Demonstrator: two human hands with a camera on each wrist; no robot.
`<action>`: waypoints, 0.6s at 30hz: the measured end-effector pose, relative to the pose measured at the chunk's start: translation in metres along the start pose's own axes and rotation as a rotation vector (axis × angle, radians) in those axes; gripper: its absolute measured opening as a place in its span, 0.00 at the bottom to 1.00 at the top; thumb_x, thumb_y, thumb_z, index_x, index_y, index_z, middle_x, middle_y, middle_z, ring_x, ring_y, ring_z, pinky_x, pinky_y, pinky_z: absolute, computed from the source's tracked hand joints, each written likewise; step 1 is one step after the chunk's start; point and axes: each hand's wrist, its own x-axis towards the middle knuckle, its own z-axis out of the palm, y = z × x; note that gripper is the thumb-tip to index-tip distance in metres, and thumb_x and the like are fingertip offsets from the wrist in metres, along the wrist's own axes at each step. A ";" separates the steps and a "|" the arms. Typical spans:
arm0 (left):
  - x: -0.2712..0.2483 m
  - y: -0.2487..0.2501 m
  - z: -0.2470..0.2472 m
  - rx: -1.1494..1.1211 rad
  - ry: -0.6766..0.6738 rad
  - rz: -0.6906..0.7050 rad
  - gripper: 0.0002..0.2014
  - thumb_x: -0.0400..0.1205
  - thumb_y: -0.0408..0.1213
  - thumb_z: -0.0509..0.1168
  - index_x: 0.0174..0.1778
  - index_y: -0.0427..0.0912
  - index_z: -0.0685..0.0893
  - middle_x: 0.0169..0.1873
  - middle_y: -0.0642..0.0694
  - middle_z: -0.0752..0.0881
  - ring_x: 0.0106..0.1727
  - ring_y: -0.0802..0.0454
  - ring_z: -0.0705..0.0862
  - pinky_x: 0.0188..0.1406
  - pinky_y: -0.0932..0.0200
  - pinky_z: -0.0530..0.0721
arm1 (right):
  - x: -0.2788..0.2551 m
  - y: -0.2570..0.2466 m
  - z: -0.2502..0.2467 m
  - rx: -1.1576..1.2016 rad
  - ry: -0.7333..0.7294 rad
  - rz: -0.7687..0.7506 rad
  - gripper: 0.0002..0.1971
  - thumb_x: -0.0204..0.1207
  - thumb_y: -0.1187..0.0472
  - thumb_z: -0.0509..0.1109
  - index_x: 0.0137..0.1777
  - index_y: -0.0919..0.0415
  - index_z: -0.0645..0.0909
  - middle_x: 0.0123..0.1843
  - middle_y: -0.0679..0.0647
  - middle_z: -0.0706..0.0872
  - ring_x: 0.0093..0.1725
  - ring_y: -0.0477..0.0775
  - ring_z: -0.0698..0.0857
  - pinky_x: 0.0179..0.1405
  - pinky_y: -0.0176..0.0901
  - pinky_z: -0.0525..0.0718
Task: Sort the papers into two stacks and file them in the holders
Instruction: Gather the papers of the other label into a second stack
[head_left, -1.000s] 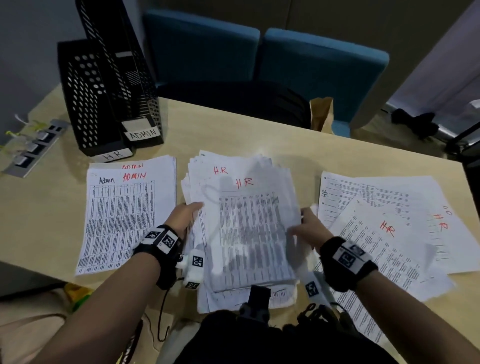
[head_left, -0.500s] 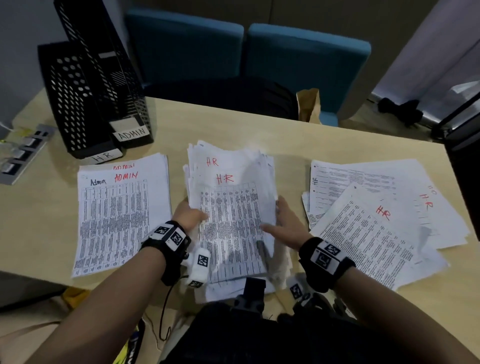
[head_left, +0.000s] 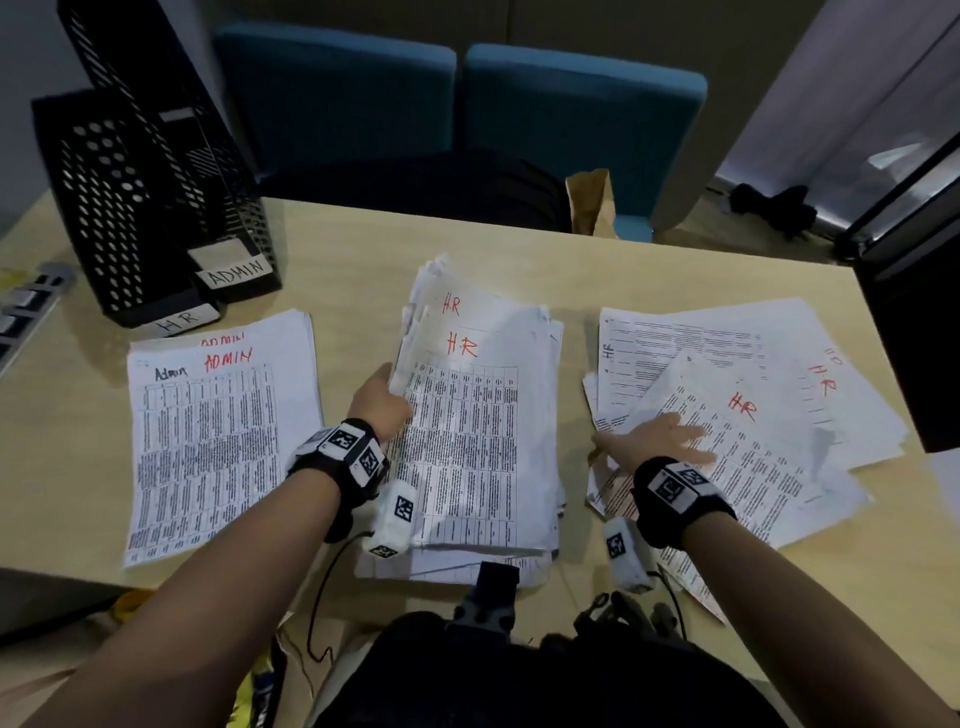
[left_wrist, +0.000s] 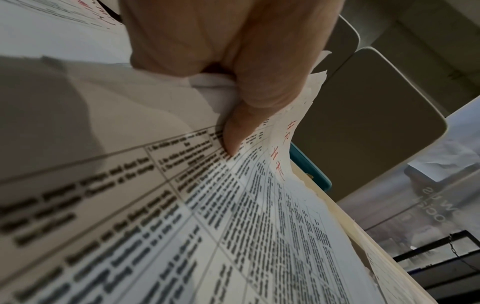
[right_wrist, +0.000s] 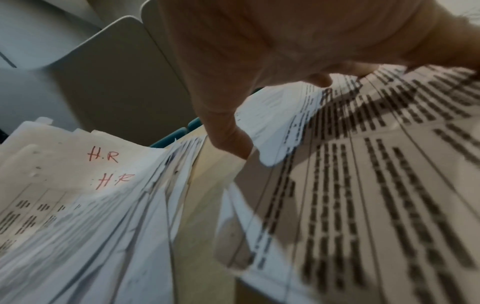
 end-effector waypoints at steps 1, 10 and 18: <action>-0.001 0.000 0.000 0.003 -0.003 -0.001 0.29 0.76 0.18 0.64 0.73 0.39 0.74 0.52 0.41 0.82 0.47 0.44 0.80 0.31 0.62 0.77 | 0.000 -0.002 -0.002 -0.022 -0.003 -0.015 0.59 0.69 0.37 0.72 0.84 0.65 0.39 0.85 0.70 0.41 0.82 0.80 0.45 0.78 0.73 0.54; -0.006 -0.008 -0.003 -0.031 0.010 -0.014 0.25 0.74 0.19 0.66 0.68 0.38 0.77 0.48 0.39 0.83 0.47 0.42 0.81 0.34 0.59 0.77 | -0.003 0.003 -0.003 -0.048 0.132 -0.094 0.38 0.76 0.59 0.70 0.80 0.70 0.54 0.80 0.69 0.60 0.77 0.75 0.65 0.72 0.66 0.73; -0.003 0.002 -0.015 -0.170 0.012 -0.010 0.21 0.77 0.18 0.66 0.65 0.34 0.77 0.51 0.37 0.80 0.51 0.43 0.78 0.35 0.60 0.75 | 0.011 0.023 -0.057 0.269 0.264 -0.091 0.27 0.79 0.54 0.67 0.70 0.71 0.67 0.64 0.69 0.82 0.61 0.69 0.83 0.56 0.55 0.81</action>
